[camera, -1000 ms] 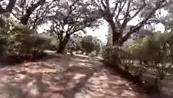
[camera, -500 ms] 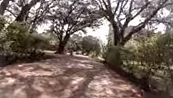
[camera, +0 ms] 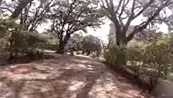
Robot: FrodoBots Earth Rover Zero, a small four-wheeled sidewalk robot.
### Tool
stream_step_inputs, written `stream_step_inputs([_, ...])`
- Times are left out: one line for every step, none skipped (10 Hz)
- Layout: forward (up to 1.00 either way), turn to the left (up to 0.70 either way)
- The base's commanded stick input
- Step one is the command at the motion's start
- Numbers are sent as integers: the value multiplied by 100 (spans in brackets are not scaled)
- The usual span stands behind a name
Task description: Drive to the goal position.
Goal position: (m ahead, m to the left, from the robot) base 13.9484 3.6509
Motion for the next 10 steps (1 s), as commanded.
stream_step_inputs([70, 0])
stream_step_inputs([70, 0])
stream_step_inputs([70, 0])
stream_step_inputs([70, 0])
stream_step_inputs([70, 0])
stream_step_inputs([70, 0])
stream_step_inputs([70, 0])
stream_step_inputs([70, 0])
stream_step_inputs([70, 0])
stream_step_inputs([70, 0])
